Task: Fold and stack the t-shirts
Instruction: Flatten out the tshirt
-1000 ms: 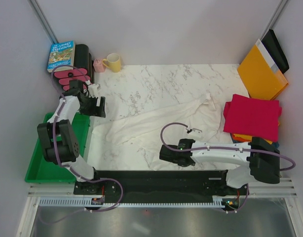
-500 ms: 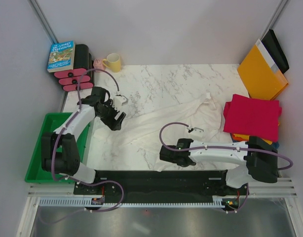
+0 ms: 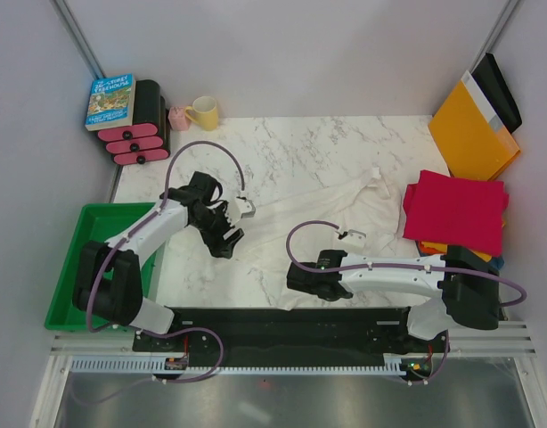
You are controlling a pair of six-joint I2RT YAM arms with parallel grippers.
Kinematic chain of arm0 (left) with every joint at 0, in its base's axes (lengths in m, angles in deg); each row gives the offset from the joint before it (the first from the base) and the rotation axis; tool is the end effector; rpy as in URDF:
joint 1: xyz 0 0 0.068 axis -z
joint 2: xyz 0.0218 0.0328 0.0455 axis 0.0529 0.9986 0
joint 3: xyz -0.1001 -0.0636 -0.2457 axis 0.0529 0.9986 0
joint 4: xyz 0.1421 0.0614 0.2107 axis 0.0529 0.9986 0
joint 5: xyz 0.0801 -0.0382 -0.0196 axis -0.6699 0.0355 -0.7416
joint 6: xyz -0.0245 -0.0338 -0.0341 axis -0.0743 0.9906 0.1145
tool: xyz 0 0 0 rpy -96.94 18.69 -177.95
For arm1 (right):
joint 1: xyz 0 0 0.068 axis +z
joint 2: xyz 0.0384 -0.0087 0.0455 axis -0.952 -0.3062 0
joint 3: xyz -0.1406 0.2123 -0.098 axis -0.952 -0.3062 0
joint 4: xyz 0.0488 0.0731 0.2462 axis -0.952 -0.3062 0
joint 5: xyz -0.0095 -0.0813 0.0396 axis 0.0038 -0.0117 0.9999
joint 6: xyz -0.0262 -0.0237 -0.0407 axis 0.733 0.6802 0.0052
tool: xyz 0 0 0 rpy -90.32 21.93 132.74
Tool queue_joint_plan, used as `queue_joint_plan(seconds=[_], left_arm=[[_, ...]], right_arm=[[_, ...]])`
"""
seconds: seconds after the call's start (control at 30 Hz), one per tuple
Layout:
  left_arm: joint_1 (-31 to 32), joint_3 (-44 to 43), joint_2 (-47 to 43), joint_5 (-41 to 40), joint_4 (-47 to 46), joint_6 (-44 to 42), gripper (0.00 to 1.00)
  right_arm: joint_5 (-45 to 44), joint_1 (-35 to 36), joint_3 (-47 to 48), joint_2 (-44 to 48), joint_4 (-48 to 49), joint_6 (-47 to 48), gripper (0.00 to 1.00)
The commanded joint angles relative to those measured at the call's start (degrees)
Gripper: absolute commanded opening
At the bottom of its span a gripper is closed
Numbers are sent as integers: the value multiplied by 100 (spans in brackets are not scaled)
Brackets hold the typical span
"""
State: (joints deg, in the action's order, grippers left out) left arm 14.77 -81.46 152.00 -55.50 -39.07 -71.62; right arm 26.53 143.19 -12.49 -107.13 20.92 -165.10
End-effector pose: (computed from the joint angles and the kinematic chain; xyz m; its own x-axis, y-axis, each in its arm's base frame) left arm 0.2476 -0.0951 0.2133 -0.4154 0.7739 -0.4780 0.9021 0.4179 -0.1075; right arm 0.0935 0.2037 0.2020 -0.7240 0.2818 -0.6296 0.4213 0.9034 -0.0801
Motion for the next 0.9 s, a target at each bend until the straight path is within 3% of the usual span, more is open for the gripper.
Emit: queue_joint_plan(seconds=[0.0, 0.17, 0.57, 0.67, 0.7, 0.8, 0.87], left_arm=[[231, 167, 100, 100, 142, -355, 75], [355, 316, 372, -93, 11, -347, 66], [356, 378, 1243, -699, -666, -136, 54], [364, 439, 1234, -858, -946, -57, 40], [356, 466, 1234, -910, -1009, -22, 26], [355, 527, 1234, -1077, -1167, 23, 2], [312, 571, 1129, -1131, -1203, 14, 2]], right_arm=[[-68, -10, 168, -97, -46, 28, 0], [-50, -10, 195, -123, -37, 29, 0], [-15, -10, 160, -79, -29, -15, 0], [-24, -10, 151, -88, -29, 2, 0], [-32, -10, 151, -79, -20, 2, 0], [-59, -10, 160, -88, -20, 2, 0], [-76, -18, 186, -79, -20, 28, 0]])
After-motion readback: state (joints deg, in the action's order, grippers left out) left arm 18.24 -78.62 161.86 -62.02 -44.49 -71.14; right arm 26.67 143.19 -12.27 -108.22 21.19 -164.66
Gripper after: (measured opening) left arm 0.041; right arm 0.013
